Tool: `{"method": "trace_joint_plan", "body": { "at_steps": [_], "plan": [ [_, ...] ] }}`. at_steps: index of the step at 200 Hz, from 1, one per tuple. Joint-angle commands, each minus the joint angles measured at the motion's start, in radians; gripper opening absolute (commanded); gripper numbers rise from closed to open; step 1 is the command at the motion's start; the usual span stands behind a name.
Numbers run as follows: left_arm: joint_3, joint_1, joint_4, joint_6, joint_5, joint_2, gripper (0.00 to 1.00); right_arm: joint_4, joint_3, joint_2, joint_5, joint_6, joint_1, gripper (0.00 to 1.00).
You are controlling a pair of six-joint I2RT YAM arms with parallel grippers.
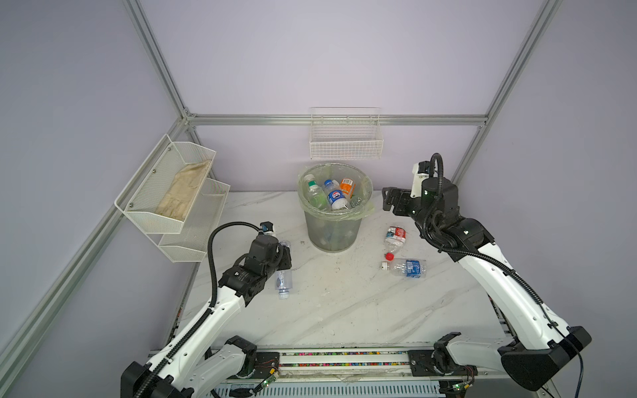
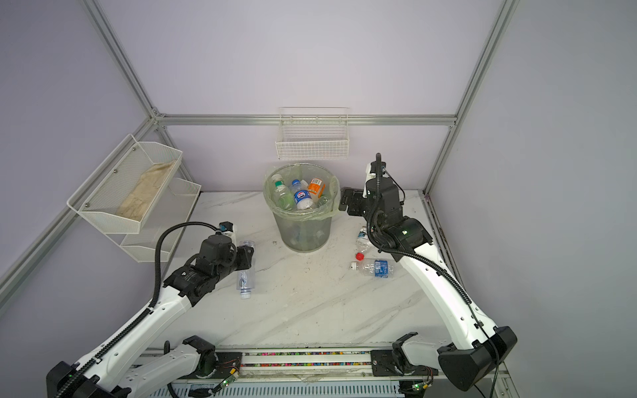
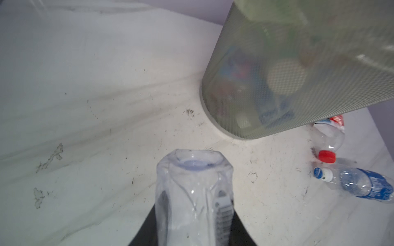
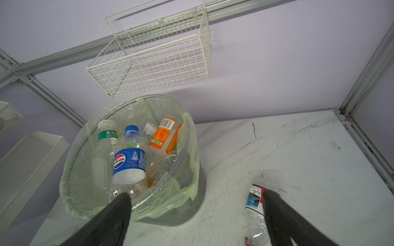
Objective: Throw the plastic bottles in the bin
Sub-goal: Pick up the plastic bottle from the middle-left of the table, then throw the plastic bottle into the trash bin.
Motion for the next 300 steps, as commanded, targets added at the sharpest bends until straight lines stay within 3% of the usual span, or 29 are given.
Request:
{"method": "trace_joint_plan", "body": {
  "at_steps": [1,56,123,225,300],
  "plan": [
    [0.138,-0.002,0.02,0.055,0.001,-0.044,0.12,0.002,-0.017,-0.04,0.003,0.017,-0.005,0.97],
    [0.287,-0.003,0.054,0.092,0.033,-0.1,0.1,0.003,-0.052,-0.063,0.001,0.018,-0.006,0.97],
    [0.348,-0.002,0.209,0.153,0.105,-0.159,0.07,0.028,-0.179,-0.074,-0.054,0.046,-0.005,0.97],
    [0.522,-0.002,0.384,0.176,0.227,-0.077,0.05,0.088,-0.428,-0.098,-0.185,0.11,-0.005,0.97],
    [0.532,-0.005,0.744,0.221,0.215,-0.028,0.0,0.116,-0.464,-0.096,-0.216,0.13,-0.006,0.97]
  ]
}}
